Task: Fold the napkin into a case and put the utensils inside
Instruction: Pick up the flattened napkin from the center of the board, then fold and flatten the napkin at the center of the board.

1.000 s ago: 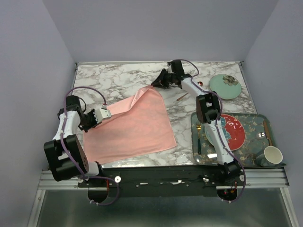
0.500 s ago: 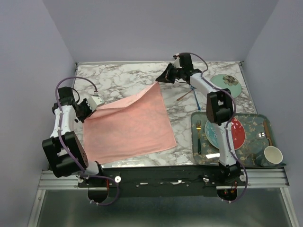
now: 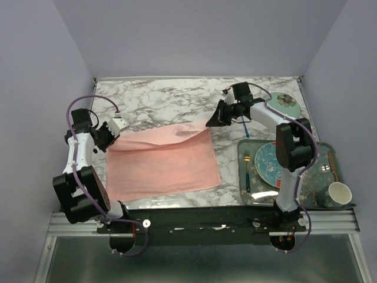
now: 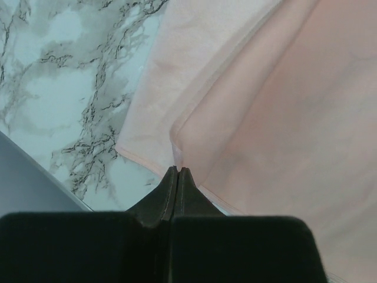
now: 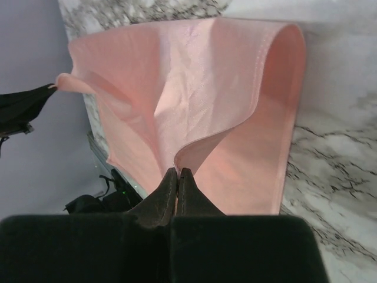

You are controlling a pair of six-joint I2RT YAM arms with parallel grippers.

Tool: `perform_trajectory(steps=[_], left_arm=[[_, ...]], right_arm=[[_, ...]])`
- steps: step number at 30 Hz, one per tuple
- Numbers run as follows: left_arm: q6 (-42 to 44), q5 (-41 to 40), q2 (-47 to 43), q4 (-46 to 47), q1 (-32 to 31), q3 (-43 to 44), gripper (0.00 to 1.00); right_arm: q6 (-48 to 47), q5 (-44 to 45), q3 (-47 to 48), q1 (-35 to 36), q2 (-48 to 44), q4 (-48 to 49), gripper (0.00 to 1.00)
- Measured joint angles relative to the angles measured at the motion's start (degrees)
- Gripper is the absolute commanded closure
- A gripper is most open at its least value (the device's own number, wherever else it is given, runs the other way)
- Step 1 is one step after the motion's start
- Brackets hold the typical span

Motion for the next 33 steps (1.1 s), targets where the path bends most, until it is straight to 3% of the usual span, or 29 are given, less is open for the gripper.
perform_trajectory(steps=[6,13,20,26,33], left_arm=[[-7.5,0.6,3.4,4.2,-1.7,1.7,1.00],[-20.3,1.2,18.1,11.5,-3.3,15.2,1.00],[-26.8,0.9,26.1,15.7,-4.7,27.2,1.00],[-24.8,1.3,27.1,15.2,-4.7,29.6,1.00],[-11.5,2.8,18.5,7.5,-4.5,19.9,1.00]], right_arm=[[-1.9,2.1,3.7,-2.4,0.5,-3.1,0.99],[-3.8,5.2,23.9,-5.6,8.1,-3.7,0.99],[-4.9,7.6,31.3,-6.2,13.2,-4.7,0.99],[-4.9,7.5,29.3,-6.2,12.6,-5.7,0.99],[-7.3,4.9,9.2,-6.0,0.2,-7.7,0.99]])
